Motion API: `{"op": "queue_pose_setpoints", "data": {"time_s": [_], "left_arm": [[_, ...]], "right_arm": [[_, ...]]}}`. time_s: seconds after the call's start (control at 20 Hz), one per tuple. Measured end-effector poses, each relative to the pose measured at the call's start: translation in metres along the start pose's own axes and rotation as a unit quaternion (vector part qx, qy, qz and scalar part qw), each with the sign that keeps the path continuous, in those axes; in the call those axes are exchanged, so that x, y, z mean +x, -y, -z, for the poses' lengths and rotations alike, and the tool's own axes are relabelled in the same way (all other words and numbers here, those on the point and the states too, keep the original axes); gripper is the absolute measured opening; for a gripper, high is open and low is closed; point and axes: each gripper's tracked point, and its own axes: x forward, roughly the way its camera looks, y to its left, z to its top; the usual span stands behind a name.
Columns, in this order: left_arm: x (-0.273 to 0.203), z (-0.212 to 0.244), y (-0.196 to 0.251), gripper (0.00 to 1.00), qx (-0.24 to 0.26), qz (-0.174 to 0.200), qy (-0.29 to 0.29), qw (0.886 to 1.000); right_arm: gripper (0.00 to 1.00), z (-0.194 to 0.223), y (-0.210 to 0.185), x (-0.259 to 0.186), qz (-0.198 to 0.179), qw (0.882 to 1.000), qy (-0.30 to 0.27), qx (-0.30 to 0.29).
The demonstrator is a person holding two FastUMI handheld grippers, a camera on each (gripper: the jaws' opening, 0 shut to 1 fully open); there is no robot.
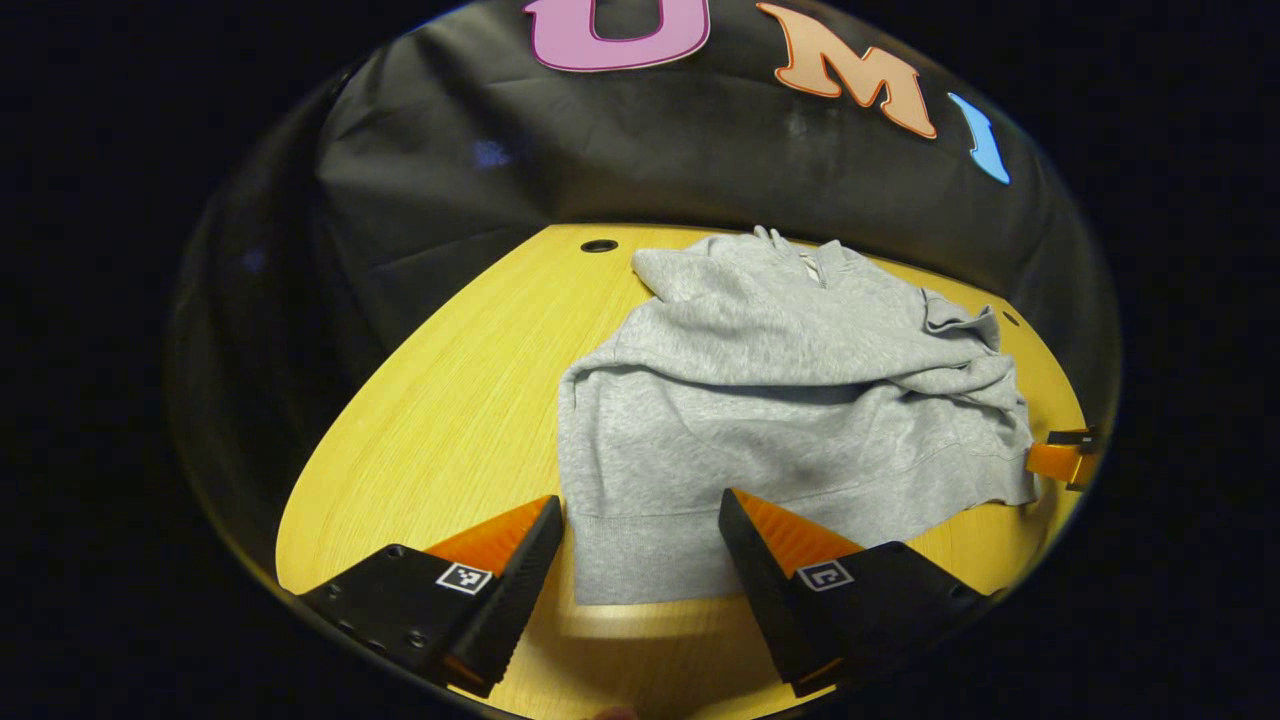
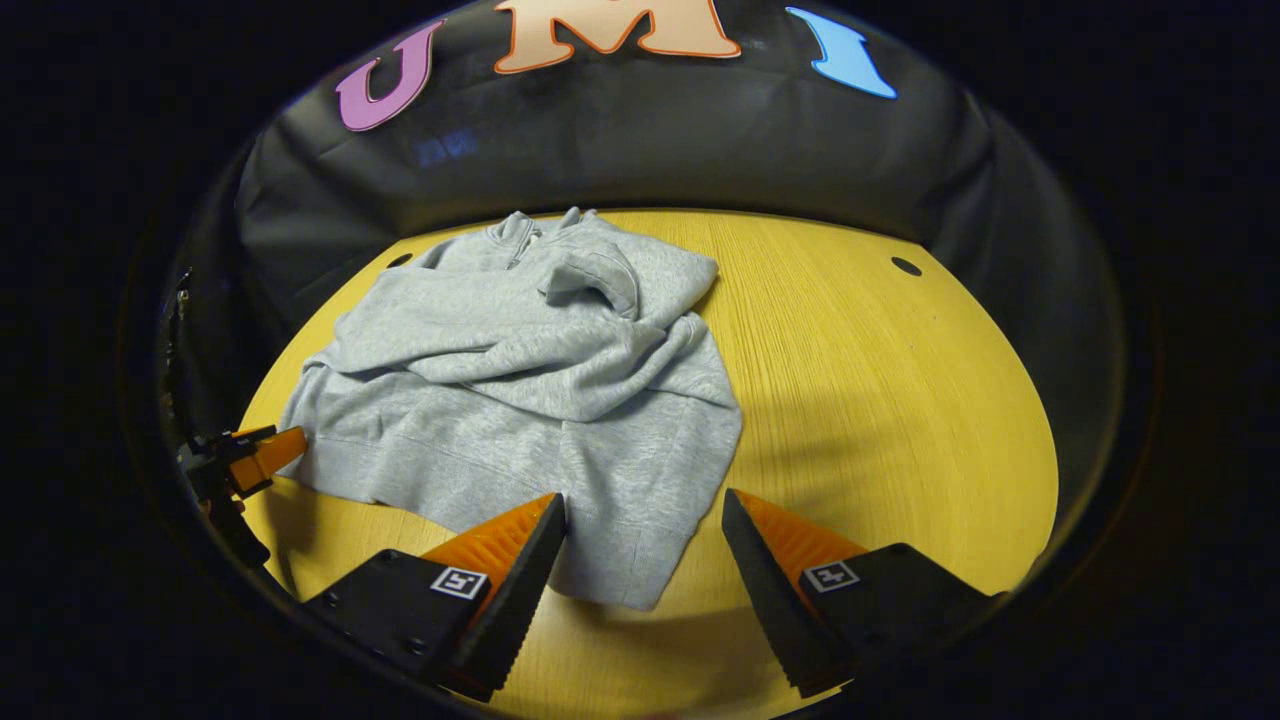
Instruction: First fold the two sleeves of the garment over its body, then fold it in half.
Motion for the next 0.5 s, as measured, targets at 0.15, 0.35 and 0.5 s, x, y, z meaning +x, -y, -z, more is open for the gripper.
{"op": "queue_pose_setpoints", "data": {"time_s": [0.15, 0.35, 0.5], "left_arm": [[0.0032, -0.0013, 0.0015, 0.95, -0.005, 0.011, 0.010, 1.000], [0.0029, 0.0005, 0.0024, 0.95, -0.010, 0.011, 0.008, 1.000], [0.0033, -0.0006, 0.0064, 0.90, -0.003, 0.014, 0.002, 1.000]], "right_arm": [[0.95, 0.0086, -0.0010, 0.0069, 0.002, 1.000, -0.019, -0.007], [0.94, 0.0072, -0.0038, 0.0075, -0.003, 1.000, -0.019, -0.004], [0.92, 0.0079, -0.0048, 0.0102, -0.008, 1.000, -0.020, -0.005]]}}
